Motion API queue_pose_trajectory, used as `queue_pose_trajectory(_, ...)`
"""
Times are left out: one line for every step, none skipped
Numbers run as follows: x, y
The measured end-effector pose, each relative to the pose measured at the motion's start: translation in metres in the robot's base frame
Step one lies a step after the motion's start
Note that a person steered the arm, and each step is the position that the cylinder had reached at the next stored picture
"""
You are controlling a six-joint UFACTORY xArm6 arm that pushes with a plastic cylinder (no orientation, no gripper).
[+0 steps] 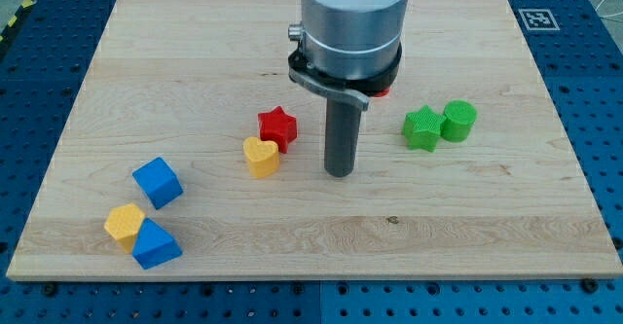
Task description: Move the yellow heart above to the blue cube
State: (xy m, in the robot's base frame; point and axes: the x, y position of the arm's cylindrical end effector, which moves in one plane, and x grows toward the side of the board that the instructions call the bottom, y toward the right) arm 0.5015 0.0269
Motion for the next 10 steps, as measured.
queue_pose_trajectory(-0.020, -0.014)
queue_pose_trajectory(-0.017, -0.042)
queue_pose_trajectory(0.004, -0.076)
queue_pose_trajectory(0.018, -0.115)
queue_pose_trajectory(0.024, -0.153)
queue_pose_trajectory(0.015, -0.159)
queue_pose_trajectory(-0.008, -0.159)
queue_pose_trajectory(-0.027, -0.159)
queue_pose_trajectory(-0.030, -0.182)
queue_pose_trajectory(-0.039, -0.203)
